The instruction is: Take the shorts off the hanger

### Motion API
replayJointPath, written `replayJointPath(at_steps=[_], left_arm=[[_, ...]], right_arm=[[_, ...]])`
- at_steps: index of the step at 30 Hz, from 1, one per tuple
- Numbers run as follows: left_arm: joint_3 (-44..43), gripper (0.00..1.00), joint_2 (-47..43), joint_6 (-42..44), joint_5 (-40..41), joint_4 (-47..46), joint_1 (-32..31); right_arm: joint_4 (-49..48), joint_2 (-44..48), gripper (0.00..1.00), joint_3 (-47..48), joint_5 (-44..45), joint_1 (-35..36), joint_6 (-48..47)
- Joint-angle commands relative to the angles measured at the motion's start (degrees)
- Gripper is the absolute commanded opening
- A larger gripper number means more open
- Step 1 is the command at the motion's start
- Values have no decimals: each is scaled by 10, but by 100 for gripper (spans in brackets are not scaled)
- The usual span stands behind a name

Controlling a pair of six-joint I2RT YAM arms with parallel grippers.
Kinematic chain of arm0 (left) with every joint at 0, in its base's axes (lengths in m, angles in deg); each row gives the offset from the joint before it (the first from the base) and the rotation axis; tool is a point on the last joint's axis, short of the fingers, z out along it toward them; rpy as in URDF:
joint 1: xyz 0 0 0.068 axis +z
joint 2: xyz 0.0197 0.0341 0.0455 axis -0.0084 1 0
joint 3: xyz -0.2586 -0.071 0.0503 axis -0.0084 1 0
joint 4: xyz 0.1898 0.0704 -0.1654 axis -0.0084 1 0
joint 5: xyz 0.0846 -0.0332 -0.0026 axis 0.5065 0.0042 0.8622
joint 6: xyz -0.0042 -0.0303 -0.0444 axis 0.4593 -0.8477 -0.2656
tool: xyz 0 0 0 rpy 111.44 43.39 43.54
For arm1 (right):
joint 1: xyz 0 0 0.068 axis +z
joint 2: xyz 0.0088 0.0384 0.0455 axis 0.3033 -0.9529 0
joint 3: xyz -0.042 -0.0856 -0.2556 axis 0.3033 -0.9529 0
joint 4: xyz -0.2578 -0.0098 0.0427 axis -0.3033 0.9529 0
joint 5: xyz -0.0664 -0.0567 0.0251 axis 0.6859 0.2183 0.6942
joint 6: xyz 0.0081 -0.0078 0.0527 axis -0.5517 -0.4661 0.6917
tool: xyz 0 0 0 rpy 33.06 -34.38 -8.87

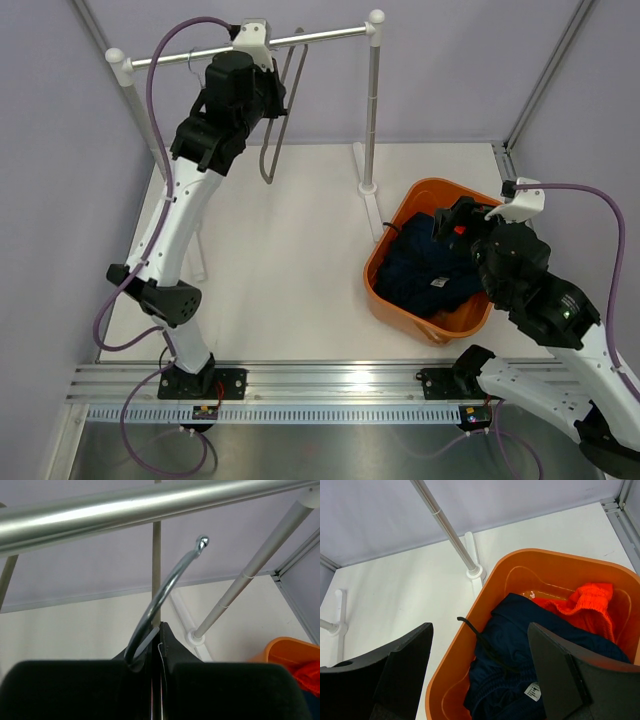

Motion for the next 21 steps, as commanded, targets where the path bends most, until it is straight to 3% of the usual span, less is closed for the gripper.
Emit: replayJointPath(at_steps=[1, 21], left_arm=[[-1, 0, 0, -13, 1, -101, 5], [-13, 0, 56, 10, 58, -203, 25]], right_arm=[[-23, 7, 85, 25, -16, -2, -21], [-50, 3, 87, 12, -40, -3, -55]])
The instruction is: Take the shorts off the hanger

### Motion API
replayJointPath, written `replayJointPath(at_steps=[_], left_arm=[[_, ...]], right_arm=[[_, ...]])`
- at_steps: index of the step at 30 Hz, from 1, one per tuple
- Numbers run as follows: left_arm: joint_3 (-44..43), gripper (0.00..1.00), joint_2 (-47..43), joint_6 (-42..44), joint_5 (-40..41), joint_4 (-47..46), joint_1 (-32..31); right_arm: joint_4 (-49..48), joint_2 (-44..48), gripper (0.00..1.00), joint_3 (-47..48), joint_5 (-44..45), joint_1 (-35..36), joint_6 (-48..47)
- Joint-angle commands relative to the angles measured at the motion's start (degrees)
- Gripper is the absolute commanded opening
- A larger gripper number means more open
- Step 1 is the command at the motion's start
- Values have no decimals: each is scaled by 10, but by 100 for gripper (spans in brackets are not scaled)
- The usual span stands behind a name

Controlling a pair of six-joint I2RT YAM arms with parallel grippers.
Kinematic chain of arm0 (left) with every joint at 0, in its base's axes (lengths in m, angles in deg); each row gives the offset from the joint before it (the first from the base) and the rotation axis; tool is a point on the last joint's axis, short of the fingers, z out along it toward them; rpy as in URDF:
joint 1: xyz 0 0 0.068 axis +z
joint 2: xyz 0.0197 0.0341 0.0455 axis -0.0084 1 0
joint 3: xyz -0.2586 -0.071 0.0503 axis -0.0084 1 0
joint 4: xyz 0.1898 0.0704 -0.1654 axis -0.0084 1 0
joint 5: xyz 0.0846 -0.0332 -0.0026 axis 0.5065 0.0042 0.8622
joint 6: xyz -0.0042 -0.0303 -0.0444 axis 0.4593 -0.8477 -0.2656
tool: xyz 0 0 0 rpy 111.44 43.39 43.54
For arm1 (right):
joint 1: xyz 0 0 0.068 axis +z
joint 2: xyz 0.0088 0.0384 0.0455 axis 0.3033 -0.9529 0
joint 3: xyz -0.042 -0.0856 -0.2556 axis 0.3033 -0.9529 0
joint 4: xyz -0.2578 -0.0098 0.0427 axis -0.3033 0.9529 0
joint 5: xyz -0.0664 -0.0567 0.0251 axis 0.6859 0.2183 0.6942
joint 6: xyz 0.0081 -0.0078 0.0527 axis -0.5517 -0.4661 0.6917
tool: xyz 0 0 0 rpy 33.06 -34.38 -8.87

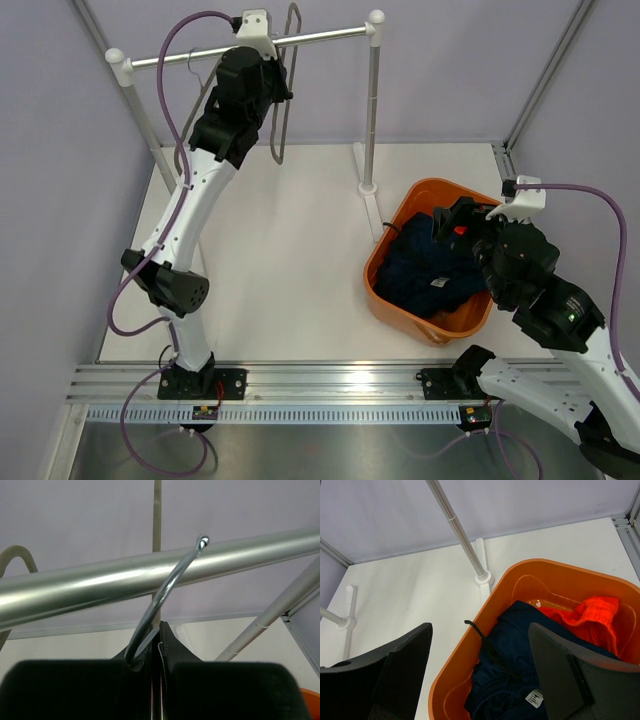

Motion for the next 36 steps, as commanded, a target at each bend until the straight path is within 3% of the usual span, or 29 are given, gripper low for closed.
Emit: replayJointPath(at_steps=[1, 25, 36], left_arm=[[-23, 0, 7, 6, 22, -66, 12], [-45, 0, 52, -3, 30, -99, 54], [-6, 2, 34, 1, 26, -100, 55]], right_arm=[[-30, -6, 86, 3, -10, -2, -17], [-41, -19, 87, -12, -27, -3, -14], [-43, -23, 87, -18, -32, -3, -9]])
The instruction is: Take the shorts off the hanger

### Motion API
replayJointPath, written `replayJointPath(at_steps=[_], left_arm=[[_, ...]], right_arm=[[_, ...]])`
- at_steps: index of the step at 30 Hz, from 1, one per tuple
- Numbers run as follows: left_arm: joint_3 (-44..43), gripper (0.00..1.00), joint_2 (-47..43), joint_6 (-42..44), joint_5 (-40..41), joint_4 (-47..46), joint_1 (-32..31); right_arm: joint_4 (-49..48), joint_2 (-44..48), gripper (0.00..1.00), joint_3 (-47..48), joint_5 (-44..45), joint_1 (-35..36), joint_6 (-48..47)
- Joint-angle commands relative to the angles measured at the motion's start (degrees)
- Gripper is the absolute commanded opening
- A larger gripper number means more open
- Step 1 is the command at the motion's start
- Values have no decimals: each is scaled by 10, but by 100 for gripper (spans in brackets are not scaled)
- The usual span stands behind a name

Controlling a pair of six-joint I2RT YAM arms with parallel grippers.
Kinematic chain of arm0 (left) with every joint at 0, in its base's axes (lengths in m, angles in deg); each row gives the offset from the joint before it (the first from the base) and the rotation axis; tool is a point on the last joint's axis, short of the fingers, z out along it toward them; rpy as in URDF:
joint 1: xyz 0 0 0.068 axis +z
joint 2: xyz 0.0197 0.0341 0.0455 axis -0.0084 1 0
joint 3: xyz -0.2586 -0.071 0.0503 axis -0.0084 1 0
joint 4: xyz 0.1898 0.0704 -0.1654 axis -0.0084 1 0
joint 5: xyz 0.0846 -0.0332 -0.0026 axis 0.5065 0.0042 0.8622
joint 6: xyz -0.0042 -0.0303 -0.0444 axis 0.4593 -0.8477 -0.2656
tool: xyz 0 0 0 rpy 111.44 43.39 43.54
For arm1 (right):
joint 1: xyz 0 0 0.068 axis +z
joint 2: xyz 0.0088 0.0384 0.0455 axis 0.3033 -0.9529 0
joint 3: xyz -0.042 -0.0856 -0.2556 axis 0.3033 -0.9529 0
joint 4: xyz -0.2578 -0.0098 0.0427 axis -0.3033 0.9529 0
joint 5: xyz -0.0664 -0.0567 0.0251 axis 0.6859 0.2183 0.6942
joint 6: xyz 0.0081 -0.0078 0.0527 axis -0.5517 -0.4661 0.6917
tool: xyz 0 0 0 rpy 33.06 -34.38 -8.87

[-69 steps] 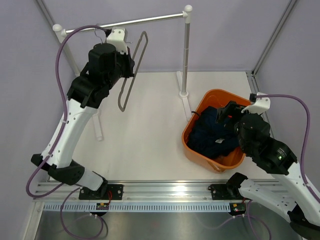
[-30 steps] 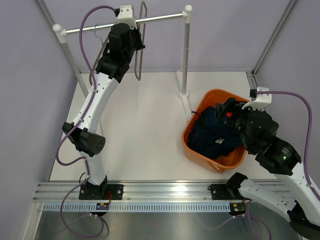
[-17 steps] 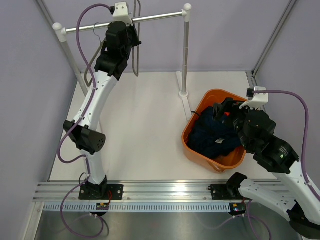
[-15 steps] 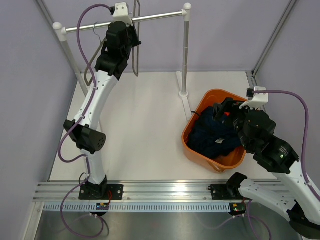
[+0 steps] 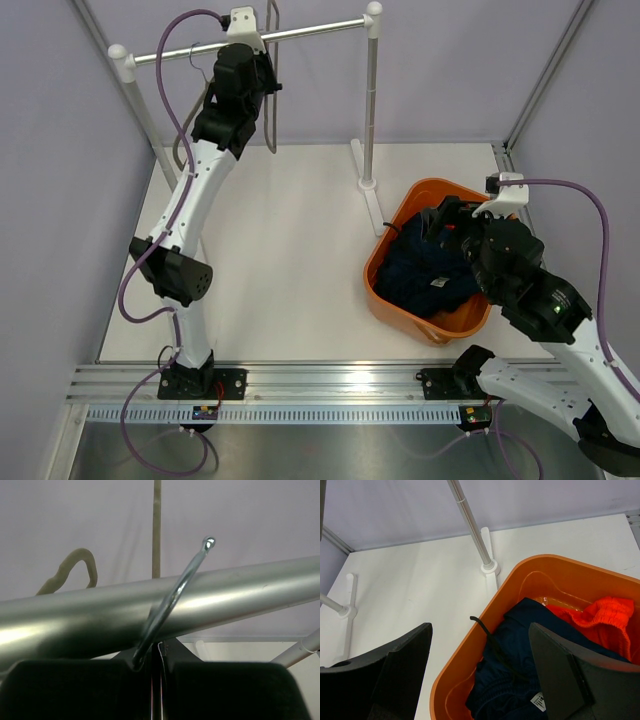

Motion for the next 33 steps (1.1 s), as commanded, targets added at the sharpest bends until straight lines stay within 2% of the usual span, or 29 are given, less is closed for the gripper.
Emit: replayJointPath(at_steps=[1, 9, 16, 20, 27, 28, 33], left_arm=[[9, 2, -21, 0, 7, -47, 6], [25, 3, -35, 2, 6, -50, 6], [46, 9, -55, 3, 2, -58, 6], [68, 16, -75, 6, 3, -69, 6], [99, 33, -115, 19, 3, -74, 3], [103, 38, -128, 22, 3, -74, 2], [132, 48, -170, 30, 2, -70, -1]], right_arm=[[-21, -4, 87, -3, -10, -2, -2], [-21, -4, 87, -5, -13, -3, -1], [-24, -4, 87, -10, -17, -3, 2], [-26, -2, 87, -14, -17, -3, 4], [-31, -6, 87, -16, -21, -3, 4], [-30, -7, 88, -15, -23, -2, 5], [-33, -5, 88, -17, -27, -3, 10]])
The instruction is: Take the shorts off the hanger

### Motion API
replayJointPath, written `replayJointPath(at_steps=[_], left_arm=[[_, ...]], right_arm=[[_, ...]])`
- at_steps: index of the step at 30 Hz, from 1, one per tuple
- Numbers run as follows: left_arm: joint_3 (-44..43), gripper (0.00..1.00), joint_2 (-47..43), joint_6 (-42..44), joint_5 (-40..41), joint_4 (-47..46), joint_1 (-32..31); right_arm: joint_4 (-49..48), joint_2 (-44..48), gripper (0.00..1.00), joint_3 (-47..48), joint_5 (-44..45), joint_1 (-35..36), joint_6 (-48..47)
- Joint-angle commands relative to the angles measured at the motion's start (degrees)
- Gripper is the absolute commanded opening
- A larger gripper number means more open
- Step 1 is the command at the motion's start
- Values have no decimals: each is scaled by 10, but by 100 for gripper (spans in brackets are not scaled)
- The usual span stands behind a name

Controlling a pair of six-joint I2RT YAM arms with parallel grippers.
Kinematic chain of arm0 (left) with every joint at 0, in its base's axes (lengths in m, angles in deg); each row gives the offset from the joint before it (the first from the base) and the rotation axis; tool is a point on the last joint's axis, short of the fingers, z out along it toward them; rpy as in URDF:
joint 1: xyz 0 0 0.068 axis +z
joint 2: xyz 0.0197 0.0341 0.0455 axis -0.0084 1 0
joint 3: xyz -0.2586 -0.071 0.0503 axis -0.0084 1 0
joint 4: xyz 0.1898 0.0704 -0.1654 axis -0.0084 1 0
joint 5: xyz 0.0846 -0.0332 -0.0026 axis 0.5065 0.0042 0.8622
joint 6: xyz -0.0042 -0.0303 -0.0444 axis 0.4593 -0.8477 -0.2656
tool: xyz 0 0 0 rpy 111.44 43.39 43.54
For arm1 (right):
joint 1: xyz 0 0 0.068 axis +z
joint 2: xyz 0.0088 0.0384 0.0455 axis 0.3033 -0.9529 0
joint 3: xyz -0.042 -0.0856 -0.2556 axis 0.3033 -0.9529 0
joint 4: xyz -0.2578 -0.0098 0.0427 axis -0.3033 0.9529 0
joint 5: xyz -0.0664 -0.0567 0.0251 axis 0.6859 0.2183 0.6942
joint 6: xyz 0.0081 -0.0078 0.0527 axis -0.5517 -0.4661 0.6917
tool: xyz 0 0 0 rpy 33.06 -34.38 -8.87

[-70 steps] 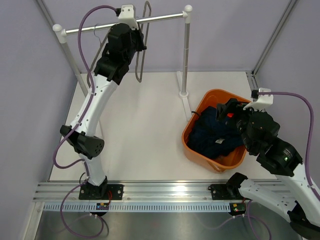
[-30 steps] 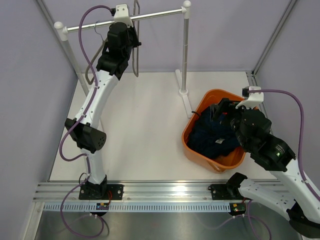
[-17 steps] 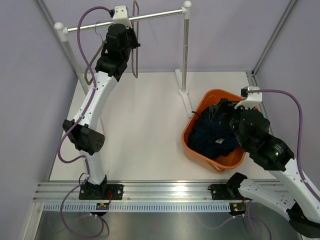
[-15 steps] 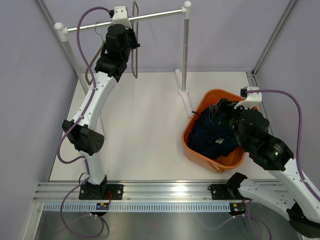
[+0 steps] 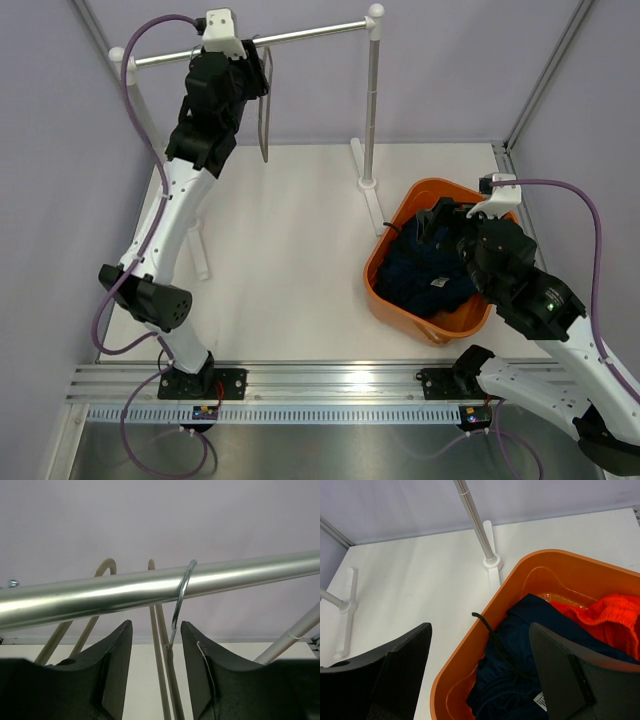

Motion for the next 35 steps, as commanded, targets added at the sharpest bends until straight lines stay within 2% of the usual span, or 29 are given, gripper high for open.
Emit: replayJointPath(at_steps=[1, 7, 10, 11, 13, 14, 18, 19, 22, 29, 35], left_arm=[[19, 49, -54, 9, 2, -33, -3], [78, 53, -134, 2, -19, -19, -11], [80, 54, -162, 3, -50, 34, -25], [88, 54, -169, 8, -55, 65, -45], [104, 56, -195, 22, -47, 88, -80], [110, 57, -203, 31, -31, 114, -125], [171, 61, -254, 24, 50, 158, -240], [212, 61, -284, 20, 53, 158, -277], [297, 63, -348, -8, 90, 157, -333], [417, 63, -434, -54, 124, 183, -377], [435, 64, -468, -55, 133, 191, -378]], right_arm=[[-24, -1, 88, -1, -16, -2, 7], [-25, 3, 90, 0, -18, -3, 11], [-25, 9, 95, -3, -4, -3, 10], [-28, 13, 99, -8, -1, -3, 9], [-30, 15, 100, -11, 4, -3, 8], [-32, 16, 100, -13, 4, -3, 9], [-27, 20, 99, -12, -3, -3, 13], [-26, 22, 100, -12, -10, -2, 12], [-18, 29, 100, -10, -18, -2, 12], [-39, 55, 99, -41, -28, -3, 5], [-44, 38, 99, -37, -40, -3, -2]])
